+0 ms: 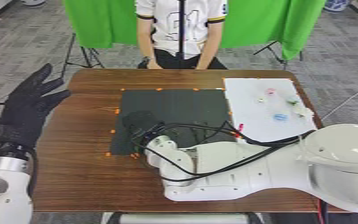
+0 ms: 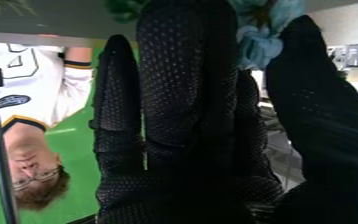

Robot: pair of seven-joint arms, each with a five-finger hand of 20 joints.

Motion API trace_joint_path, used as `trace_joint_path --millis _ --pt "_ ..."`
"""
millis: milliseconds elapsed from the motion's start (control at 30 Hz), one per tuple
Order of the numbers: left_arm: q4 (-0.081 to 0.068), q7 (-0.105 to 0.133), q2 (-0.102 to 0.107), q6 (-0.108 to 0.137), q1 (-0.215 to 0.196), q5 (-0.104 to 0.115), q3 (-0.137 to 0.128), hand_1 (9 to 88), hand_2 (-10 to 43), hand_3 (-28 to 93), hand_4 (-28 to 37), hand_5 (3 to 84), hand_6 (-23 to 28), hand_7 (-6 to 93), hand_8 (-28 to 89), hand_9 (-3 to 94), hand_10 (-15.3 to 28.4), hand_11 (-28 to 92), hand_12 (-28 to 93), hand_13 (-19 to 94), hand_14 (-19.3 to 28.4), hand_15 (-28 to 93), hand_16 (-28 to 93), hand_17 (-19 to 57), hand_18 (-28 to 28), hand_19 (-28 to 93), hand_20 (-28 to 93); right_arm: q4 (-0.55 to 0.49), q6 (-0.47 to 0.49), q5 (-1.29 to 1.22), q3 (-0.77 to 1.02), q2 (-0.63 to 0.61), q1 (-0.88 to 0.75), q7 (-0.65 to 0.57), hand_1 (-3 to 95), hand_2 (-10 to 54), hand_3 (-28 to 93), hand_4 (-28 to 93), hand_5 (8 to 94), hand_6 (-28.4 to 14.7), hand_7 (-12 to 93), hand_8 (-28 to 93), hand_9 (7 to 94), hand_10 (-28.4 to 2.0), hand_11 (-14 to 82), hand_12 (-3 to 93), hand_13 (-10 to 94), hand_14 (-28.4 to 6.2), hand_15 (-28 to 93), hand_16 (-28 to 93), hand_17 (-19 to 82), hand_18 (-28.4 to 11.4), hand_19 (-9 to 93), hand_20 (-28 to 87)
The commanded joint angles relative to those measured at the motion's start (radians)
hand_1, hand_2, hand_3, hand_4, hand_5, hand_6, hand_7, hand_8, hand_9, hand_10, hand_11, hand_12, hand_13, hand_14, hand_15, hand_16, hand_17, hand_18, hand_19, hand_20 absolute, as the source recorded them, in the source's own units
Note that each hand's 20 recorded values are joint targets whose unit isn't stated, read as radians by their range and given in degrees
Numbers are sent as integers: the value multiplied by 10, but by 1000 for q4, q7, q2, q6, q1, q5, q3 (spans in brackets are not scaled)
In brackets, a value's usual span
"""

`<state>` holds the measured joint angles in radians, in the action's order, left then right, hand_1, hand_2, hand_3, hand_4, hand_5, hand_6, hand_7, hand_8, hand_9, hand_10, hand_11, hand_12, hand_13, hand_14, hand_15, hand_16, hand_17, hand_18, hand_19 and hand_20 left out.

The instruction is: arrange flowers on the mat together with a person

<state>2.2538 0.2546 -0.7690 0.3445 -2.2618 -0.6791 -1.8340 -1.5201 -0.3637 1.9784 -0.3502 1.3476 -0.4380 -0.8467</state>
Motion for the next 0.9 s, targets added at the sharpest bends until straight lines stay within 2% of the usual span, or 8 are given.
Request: trace_joint_path --millis 33,200,300,333,500,667,900 --pt "-4 -30 -22 -7 -7 -16 9 211 68 761 -239 291 38 112 -89 287 143 184 116 199 209 452 -52 -89 173 374 158 -26 -37 14 18 4 26 6 389 -95 680 -283 659 23 206 -144 813 -96 316 191 819 -37 523 191 426 -160 920 -74" --pt "2 -35 -27 -5 -17 -15 3 212 68 761 -239 291 38 111 -89 287 143 184 117 199 209 452 -52 -89 173 373 157 -43 -47 15 26 -6 30 6 387 -95 674 -283 653 20 204 -141 810 -97 319 190 817 -38 526 188 426 -161 921 -78" --pt "13 -29 -36 4 -48 -14 -17 212 68 761 -238 291 38 110 -89 287 142 184 117 198 209 452 -52 -89 173 373 157 -64 -63 23 41 -27 30 7 380 -95 670 -283 643 17 199 -141 808 -100 321 190 814 -39 529 188 425 -163 923 -79" --pt "14 -35 -40 0 -50 -17 -23 212 68 761 -238 291 38 110 -89 287 142 184 117 198 209 452 -52 -89 173 373 157 -76 -76 15 53 -41 28 -1 377 -95 669 -283 642 17 198 -141 808 -100 321 189 813 -39 530 187 425 -163 923 -80" --pt "35 -12 -54 19 -121 -6 -59 213 69 759 -240 291 38 110 -89 287 142 184 116 198 209 451 -53 -90 173 373 157 -129 -108 -6 177 -118 -34 31 353 -95 671 -283 629 11 193 -139 785 -107 315 186 791 -49 532 184 403 -169 911 -84" --pt "47 11 -65 30 -168 5 -78 212 69 758 -240 291 39 110 -89 287 142 184 116 198 208 451 -53 -90 173 373 157 -171 -108 1 290 -175 -91 52 344 -95 673 -281 619 5 185 -135 771 -111 305 182 776 -57 534 179 390 -175 906 -81" --pt "56 44 -67 45 -207 17 -81 212 69 758 -240 291 39 110 -89 287 142 185 116 197 209 452 -53 -90 173 373 157 -220 -120 -21 379 -237 -143 79 342 -95 667 -272 620 5 183 -133 766 -114 299 180 769 -61 535 169 384 -177 901 -74"
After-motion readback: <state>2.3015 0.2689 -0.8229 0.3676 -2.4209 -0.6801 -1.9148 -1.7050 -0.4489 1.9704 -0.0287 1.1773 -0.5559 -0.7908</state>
